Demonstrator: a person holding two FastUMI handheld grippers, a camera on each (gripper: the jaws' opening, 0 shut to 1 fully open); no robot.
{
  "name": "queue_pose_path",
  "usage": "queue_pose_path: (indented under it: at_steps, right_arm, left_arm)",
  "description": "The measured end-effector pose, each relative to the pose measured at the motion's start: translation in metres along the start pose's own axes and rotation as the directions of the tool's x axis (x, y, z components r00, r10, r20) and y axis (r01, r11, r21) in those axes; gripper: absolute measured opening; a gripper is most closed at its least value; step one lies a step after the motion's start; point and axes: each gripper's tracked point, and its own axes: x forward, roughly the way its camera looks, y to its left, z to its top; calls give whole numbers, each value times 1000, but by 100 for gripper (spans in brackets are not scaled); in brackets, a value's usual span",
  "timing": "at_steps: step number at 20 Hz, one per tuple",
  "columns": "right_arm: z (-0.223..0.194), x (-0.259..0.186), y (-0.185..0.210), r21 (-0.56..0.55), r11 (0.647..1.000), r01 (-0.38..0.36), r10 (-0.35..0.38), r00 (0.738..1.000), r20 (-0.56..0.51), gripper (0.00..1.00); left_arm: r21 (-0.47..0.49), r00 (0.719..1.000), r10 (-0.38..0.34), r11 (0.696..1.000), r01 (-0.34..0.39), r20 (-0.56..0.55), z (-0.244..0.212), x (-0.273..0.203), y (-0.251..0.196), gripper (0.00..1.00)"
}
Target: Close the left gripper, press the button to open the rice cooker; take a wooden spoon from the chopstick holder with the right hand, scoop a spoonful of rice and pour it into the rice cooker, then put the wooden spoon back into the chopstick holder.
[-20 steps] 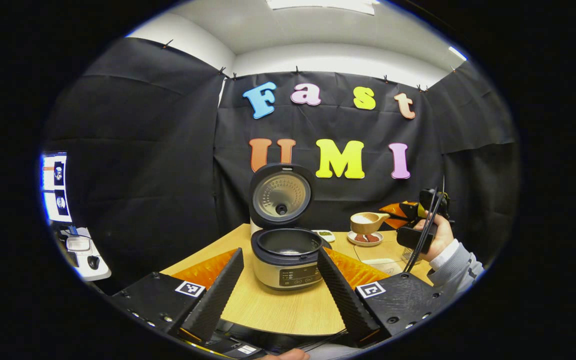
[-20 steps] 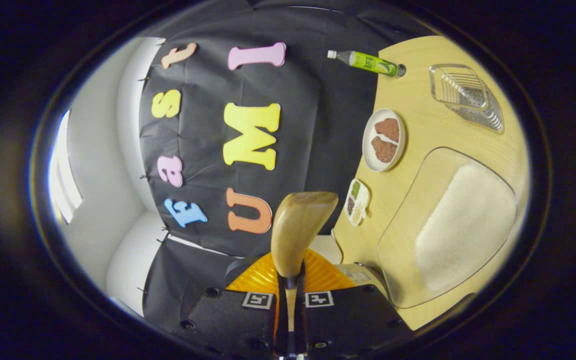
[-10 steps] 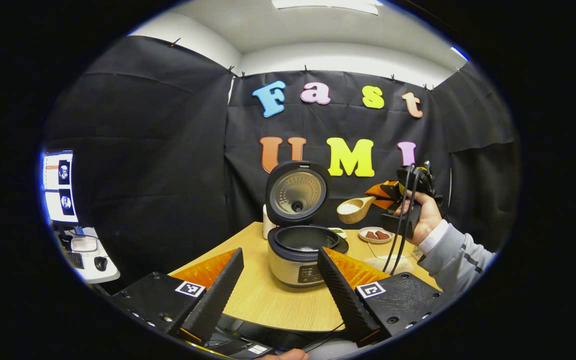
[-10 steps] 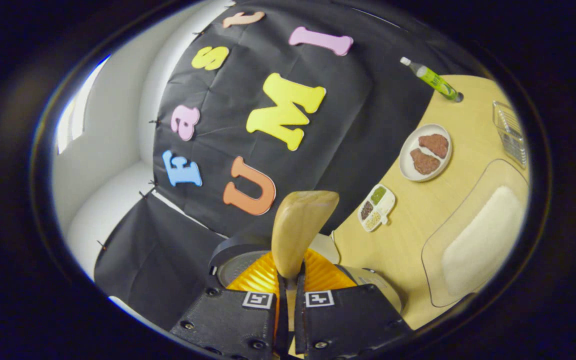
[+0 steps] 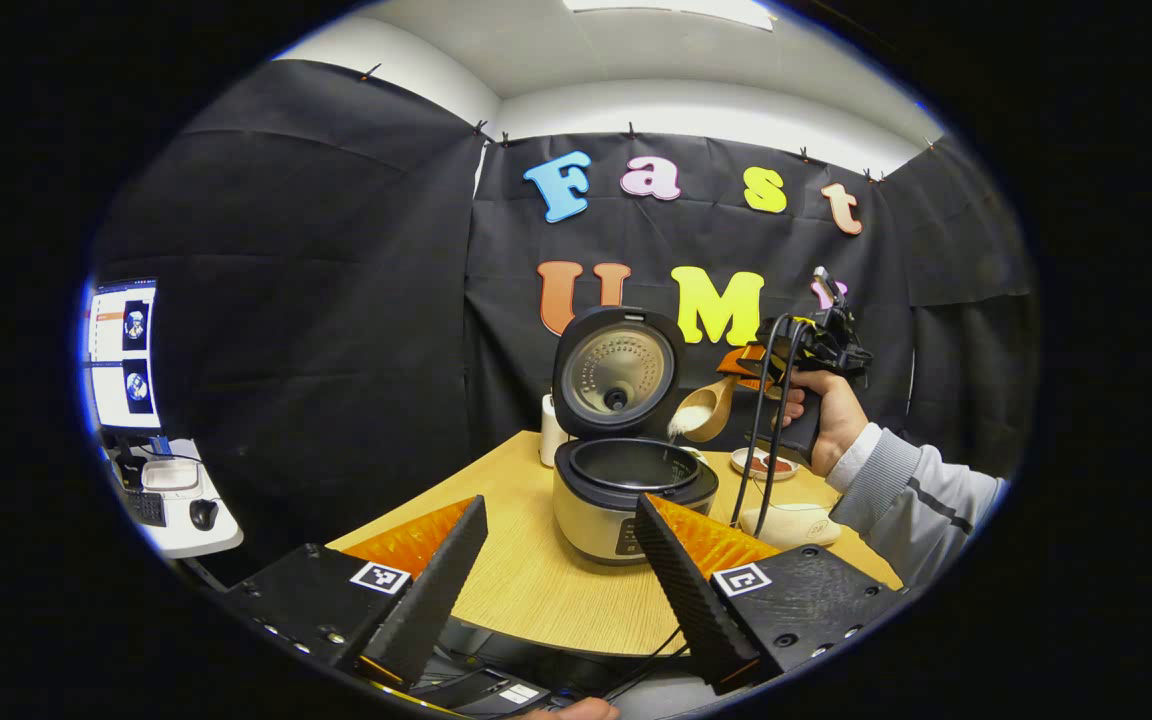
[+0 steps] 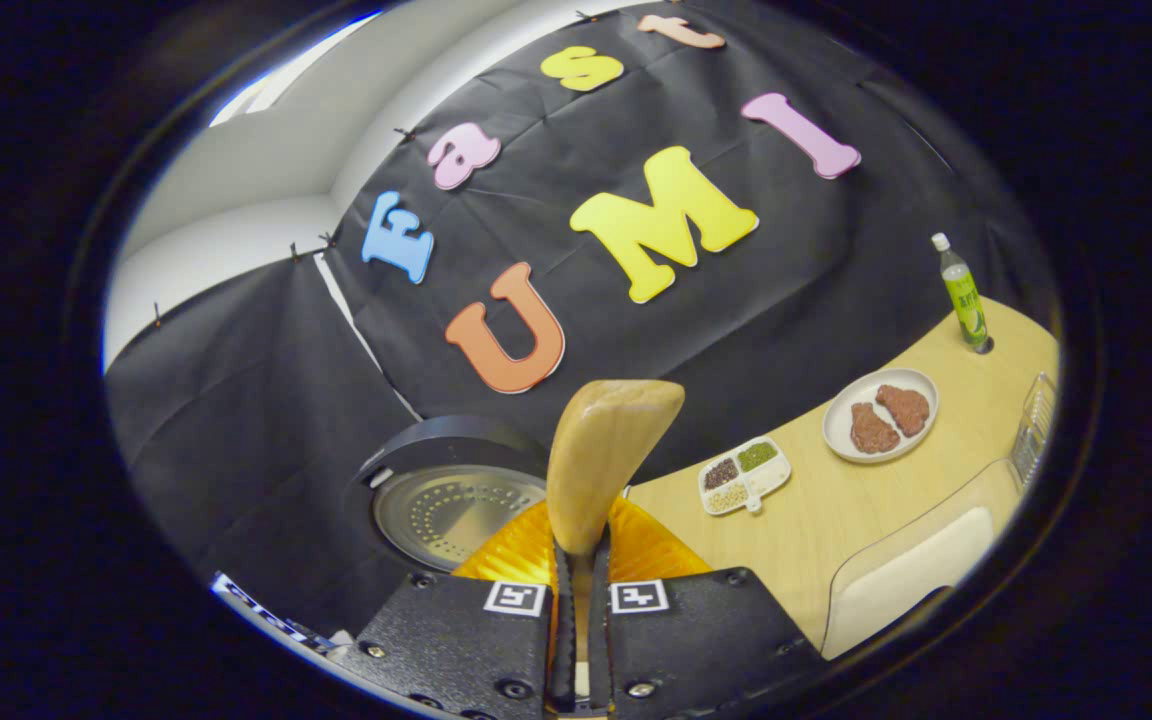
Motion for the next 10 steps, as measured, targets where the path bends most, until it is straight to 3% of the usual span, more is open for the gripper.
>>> queue_pose_path:
  at_steps: [5,10]
  right_arm:
    - [-2,4,21,-192,981,-8,13,1000,23,10]
    - [-12,5,51,-419,907,-29,45,999,29,10]
  left_arm:
    - [0,1000,1,1000,-1,0,-2,-1,1,95]
    - [0,1000,-3,1000,3,-2,-7,-2,1,95]
